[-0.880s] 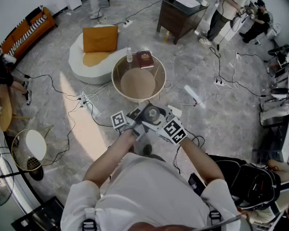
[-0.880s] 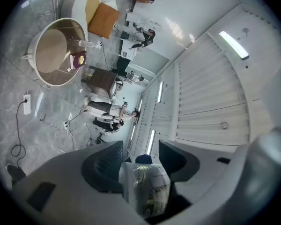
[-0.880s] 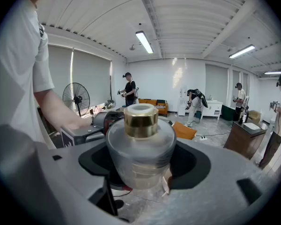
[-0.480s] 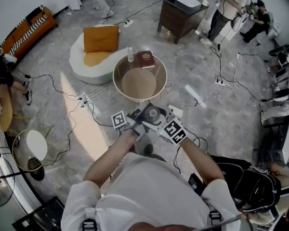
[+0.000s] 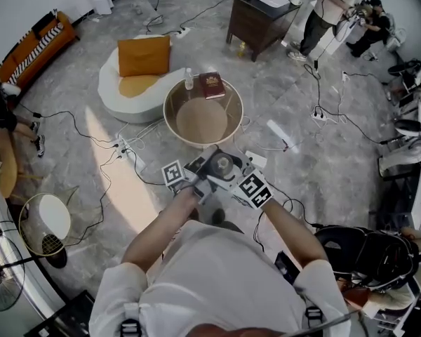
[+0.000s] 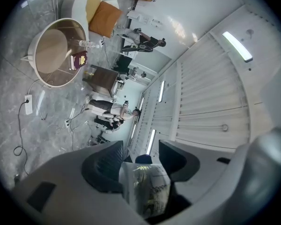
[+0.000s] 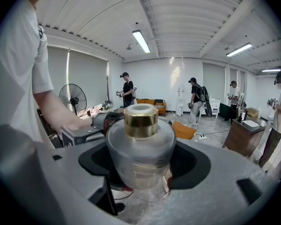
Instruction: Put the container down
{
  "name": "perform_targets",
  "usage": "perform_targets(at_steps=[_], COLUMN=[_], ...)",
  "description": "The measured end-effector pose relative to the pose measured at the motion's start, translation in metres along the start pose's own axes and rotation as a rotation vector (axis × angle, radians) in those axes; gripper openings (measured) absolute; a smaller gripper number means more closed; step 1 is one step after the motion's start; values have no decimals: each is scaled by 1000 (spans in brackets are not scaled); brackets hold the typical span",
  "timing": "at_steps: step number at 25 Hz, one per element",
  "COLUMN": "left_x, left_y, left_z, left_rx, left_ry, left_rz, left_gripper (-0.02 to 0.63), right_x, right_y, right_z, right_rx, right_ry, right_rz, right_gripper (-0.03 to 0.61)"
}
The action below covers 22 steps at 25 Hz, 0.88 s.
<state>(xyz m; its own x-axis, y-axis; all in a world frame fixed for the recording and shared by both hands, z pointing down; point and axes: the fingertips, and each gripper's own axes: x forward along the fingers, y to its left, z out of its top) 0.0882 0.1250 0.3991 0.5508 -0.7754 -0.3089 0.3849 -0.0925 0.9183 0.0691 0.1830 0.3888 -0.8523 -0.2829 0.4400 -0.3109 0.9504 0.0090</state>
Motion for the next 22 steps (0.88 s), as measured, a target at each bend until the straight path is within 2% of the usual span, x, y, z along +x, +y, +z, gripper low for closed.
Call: perform_targets(at_steps=[15,22], left_x=[-2,-4], left_y=[-24,-13], left_z=[58,80], left_rx=[-16,-15], left_ry=[30,22], left_rz=[11,17], left_gripper=[221,221], right_x=[55,76], right_y=[-16,-24], right_z=[27,22], right_rx=[12,13], right_ry=[12,19], right_rz=[-31,-20], right_gripper=[333,333])
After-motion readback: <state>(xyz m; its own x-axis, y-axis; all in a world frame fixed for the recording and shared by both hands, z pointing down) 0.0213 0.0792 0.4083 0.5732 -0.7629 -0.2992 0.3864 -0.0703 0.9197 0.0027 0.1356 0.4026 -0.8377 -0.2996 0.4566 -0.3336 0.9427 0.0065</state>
